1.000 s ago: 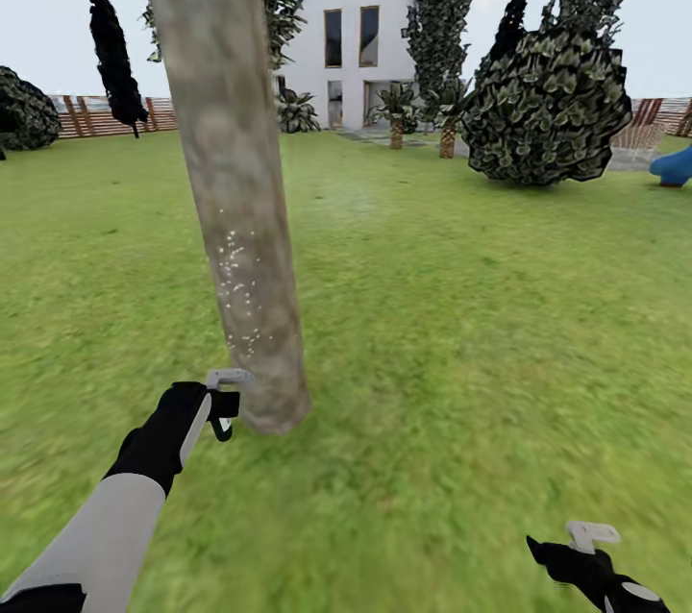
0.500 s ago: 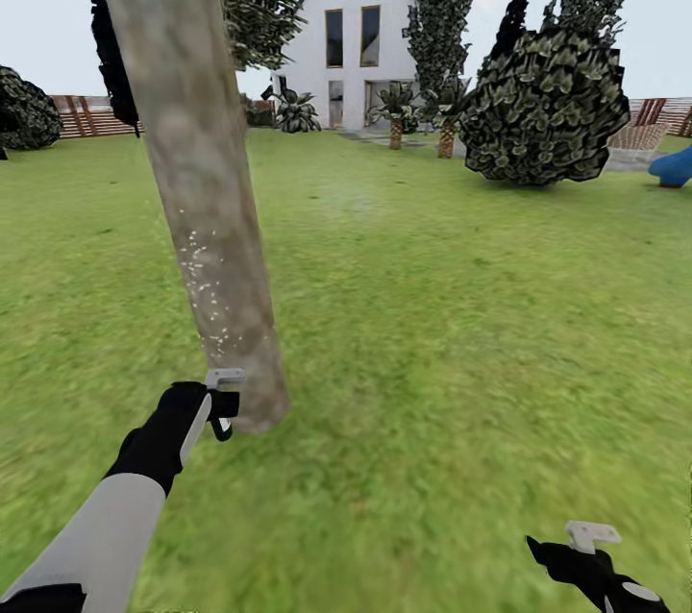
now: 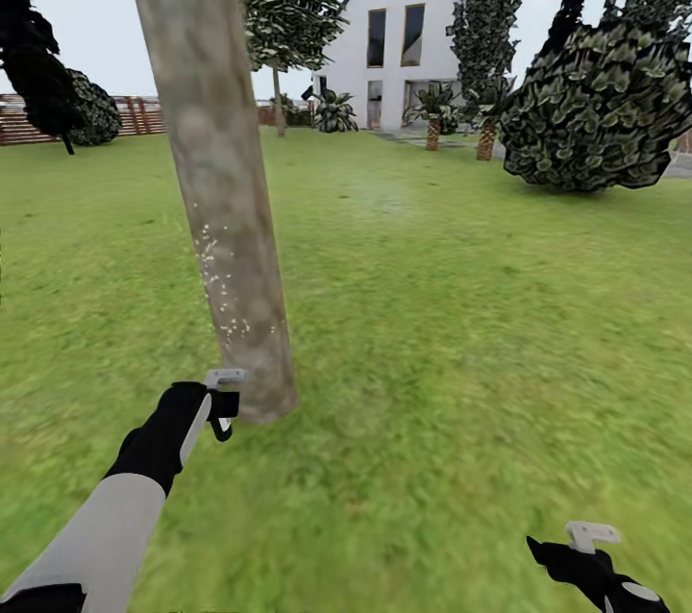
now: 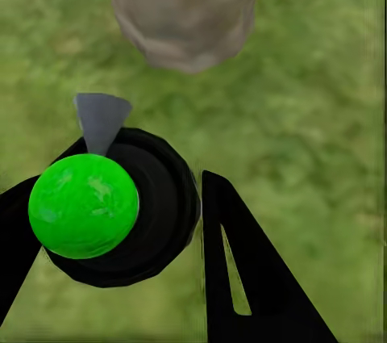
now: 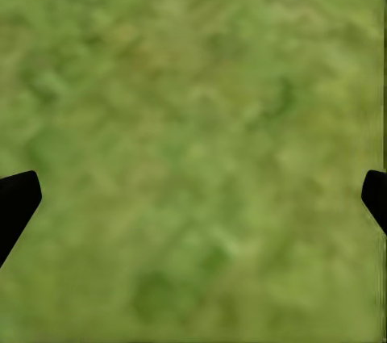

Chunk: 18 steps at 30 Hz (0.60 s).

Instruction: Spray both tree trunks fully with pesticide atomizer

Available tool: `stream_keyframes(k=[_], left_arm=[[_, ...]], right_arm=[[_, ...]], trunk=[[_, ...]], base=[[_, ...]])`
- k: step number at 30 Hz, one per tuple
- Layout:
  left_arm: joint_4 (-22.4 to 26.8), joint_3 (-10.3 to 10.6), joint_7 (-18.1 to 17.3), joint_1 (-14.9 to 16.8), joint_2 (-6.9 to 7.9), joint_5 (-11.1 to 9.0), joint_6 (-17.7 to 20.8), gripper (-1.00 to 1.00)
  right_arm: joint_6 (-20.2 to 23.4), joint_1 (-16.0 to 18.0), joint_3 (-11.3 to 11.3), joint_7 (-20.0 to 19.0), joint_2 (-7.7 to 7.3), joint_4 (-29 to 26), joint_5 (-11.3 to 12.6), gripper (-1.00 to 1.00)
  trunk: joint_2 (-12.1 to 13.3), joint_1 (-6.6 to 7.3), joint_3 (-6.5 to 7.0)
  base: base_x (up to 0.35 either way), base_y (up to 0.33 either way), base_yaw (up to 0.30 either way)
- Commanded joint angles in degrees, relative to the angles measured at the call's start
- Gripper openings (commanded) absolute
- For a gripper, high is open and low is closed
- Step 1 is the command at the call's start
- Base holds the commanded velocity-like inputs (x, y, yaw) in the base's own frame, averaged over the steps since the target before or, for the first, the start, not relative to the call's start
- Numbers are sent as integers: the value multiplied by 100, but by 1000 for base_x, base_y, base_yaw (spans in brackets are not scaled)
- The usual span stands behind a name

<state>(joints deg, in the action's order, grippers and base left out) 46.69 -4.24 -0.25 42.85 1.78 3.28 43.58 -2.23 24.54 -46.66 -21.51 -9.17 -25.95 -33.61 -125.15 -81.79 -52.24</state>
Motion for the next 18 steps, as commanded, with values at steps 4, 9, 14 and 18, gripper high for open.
stream_keyframes(k=[4, 9, 14, 18], left_arm=[[7, -6, -10, 4, 3, 33, 28, -100], [7, -6, -10, 4, 5, 33, 28, -100], [7, -6, -10, 4, 6, 38, 28, -100], [4, -6, -10, 4, 6, 47, 28, -100]], right_arm=[[-23, 7, -46, -46, 3, -2, -58, 100], [-23, 7, -45, -46, 3, 2, -58, 100], [-23, 7, -45, -44, 11, 2, -58, 100], [-23, 7, -45, -46, 12, 2, -59, 100]], trunk=[[-3, 1, -5], [-3, 1, -5], [-3, 1, -5], [-3, 1, -5]], base=[[0, -273, 11], [0, -273, 0], [0, -273, 154], [54, -273, 274]])
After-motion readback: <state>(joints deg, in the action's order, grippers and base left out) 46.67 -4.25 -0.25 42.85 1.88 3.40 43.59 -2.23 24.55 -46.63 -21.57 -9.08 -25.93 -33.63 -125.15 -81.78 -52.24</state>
